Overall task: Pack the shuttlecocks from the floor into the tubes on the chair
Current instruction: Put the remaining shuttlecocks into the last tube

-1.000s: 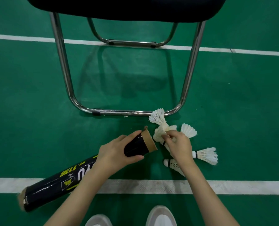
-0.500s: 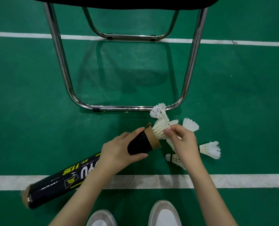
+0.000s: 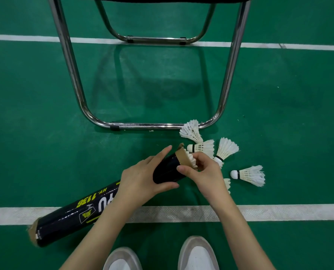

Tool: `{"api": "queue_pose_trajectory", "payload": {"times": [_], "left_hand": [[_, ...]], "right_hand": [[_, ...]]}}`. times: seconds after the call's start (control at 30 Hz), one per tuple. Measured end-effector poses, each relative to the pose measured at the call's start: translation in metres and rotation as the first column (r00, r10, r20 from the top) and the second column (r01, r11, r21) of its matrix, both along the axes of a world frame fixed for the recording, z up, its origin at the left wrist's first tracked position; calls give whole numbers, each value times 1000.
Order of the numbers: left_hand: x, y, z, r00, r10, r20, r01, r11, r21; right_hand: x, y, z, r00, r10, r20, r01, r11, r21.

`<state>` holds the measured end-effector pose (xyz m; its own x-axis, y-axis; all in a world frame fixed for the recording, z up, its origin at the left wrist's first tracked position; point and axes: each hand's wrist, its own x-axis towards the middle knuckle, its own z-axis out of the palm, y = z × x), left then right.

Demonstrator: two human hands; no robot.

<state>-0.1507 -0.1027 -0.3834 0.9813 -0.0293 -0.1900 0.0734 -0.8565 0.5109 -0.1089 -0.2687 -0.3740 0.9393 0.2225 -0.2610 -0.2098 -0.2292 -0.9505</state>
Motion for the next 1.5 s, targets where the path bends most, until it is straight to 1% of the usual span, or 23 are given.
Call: {"api": "queue_pose_trajectory", "payload": {"times": [0.1, 0.2, 0.33, 0.47, 0.57, 0.63, 0.73, 0.8, 0.87, 0.93, 0.97, 1.03, 1.13, 1.2, 1.33, 1.5], "left_hand": [[-10, 10, -3, 999, 43, 13, -43, 998, 35], [-21, 21, -13, 995, 99, -2, -98, 993, 68], [-23, 20, -20, 994, 107, 2, -107, 991, 78], [-24, 18, -21, 994, 110, -3, -110, 992, 65], [-22, 15, -20, 992, 128, 7, -128, 991, 50], [-22, 14, -20, 992, 129, 11, -130, 990, 47], [-21, 14, -21, 992, 128, 10, -128, 991, 44], [-21, 15, -23, 991, 130, 17, -130, 991, 42], [-20, 15, -23, 990, 142, 15, -142, 989, 48], [-19, 16, -24, 988, 153, 17, -154, 987, 52], [-19, 16, -24, 987, 157, 16, -158, 986, 52], [-19, 16, -24, 985, 172, 9, -172, 984, 51], [-19, 17, -26, 984, 177, 9, -177, 982, 65], [-18, 17, -27, 984, 175, 12, -176, 982, 74], [-19, 17, -27, 985, 173, 10, -174, 983, 67], [-19, 17, -28, 985, 175, -1, -174, 982, 75]], "right_hand": [[0, -7, -3, 995, -78, -58, 79, 997, 18], [-1, -12, -3, 987, -104, -127, 118, 987, 109], [-6, -14, 1, 987, -43, -154, 70, 982, 173], [-4, -18, 1, 990, -7, -142, 28, 989, 144], [-1, -20, -2, 992, 28, -126, -16, 996, 92], [1, -21, -3, 988, 45, -150, -28, 994, 109], [4, -24, -3, 979, 115, -170, -94, 988, 126], [6, -29, -4, 986, 80, -147, -65, 993, 101], [13, -36, -9, 995, -53, -81, 56, 998, 41], [25, -45, -19, 984, -177, 0, 177, 983, -53], [31, -49, -24, 978, -207, 36, 210, 970, -126], [44, -54, -36, 970, -228, 88, 243, 932, -269], [56, -55, -48, 963, -230, 142, 267, 889, -373], [60, -53, -53, 965, -229, 127, 261, 878, -400], [62, -48, -61, 968, -249, 43, 247, 893, -377], [61, -44, -61, 961, -268, 65, 273, 896, -350]]}}
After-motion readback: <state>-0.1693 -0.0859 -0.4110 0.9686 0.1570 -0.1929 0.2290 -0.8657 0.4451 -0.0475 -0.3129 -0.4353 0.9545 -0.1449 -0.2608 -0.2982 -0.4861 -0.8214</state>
